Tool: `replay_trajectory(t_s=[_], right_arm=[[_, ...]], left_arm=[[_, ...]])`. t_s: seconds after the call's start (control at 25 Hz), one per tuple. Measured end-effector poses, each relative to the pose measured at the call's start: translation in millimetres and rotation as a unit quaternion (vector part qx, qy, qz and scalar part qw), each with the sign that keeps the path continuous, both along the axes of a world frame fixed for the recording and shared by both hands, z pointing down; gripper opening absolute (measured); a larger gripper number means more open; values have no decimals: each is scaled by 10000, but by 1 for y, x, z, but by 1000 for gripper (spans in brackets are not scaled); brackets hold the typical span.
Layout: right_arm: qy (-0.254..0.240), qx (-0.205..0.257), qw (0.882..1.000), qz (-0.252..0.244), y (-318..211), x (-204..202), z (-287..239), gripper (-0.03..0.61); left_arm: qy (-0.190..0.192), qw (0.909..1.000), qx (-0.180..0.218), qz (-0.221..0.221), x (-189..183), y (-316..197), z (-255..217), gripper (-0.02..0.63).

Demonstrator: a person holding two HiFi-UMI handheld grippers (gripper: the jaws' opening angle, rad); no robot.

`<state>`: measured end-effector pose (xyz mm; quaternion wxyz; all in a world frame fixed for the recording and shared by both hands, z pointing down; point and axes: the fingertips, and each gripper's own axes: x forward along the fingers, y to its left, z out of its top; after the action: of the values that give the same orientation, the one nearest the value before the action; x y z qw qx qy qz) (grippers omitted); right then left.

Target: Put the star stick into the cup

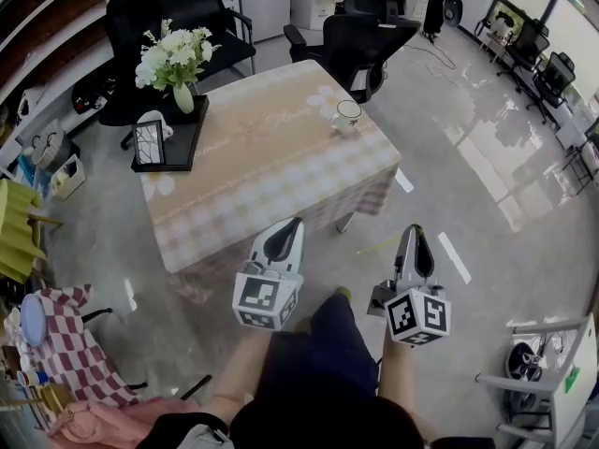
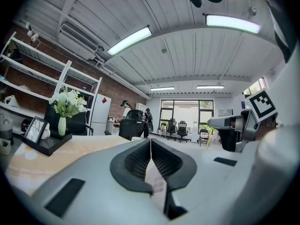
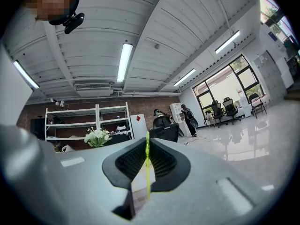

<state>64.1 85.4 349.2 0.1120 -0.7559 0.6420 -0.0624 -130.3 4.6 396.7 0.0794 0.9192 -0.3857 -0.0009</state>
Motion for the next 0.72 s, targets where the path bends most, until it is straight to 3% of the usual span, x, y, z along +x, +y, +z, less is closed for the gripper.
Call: replay_trajectory(t_s=[0.72], right_arm=[[-42, 47, 10000, -75, -67, 39, 2, 15]], left_arm=[[-60, 9998, -21, -194, 27, -60, 4, 12]])
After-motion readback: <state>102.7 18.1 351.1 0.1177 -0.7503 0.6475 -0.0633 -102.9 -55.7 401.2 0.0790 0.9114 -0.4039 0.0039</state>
